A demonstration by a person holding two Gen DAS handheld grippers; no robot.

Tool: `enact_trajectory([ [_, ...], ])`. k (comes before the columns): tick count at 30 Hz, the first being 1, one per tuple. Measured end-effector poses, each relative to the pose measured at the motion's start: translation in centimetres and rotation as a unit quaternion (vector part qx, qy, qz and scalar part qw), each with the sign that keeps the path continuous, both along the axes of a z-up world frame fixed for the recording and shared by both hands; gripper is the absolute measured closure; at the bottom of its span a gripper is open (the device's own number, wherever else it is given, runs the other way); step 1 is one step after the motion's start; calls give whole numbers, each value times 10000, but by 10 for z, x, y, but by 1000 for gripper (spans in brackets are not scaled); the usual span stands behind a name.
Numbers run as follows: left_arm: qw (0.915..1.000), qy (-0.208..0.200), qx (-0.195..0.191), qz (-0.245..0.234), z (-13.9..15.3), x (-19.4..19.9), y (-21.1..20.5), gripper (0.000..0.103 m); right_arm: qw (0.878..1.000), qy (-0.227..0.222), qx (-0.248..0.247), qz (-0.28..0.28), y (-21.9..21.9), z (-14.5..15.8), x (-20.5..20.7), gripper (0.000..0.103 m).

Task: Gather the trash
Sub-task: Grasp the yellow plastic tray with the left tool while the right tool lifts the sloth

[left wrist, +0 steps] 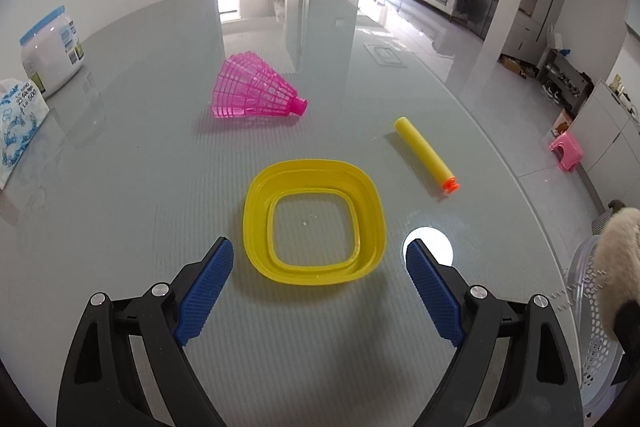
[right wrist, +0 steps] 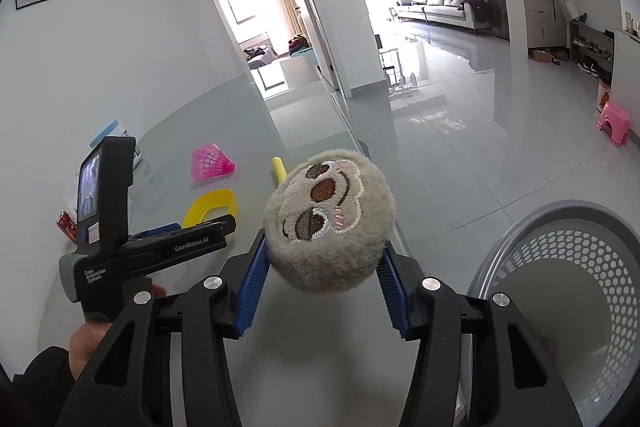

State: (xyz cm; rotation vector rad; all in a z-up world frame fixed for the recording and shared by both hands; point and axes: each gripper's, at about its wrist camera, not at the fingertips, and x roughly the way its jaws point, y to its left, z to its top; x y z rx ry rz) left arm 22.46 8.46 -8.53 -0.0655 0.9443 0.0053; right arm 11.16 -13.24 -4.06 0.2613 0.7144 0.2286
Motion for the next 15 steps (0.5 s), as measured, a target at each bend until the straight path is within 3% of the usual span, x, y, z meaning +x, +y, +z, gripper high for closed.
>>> enact_trajectory([
  [6, 9998, 79, 109, 110, -4, 8, -2, 17, 10000, 73, 60, -4, -4, -2, -2, 53],
  [10, 9999, 76, 104, 82, -3, 9, -4, 35, 9999, 83, 59, 9, -3, -3, -2, 53],
  [15, 10000, -5, 0, -60, 1, -3, -7, 36, 10000, 44, 37, 6, -2, 2, -5, 53],
])
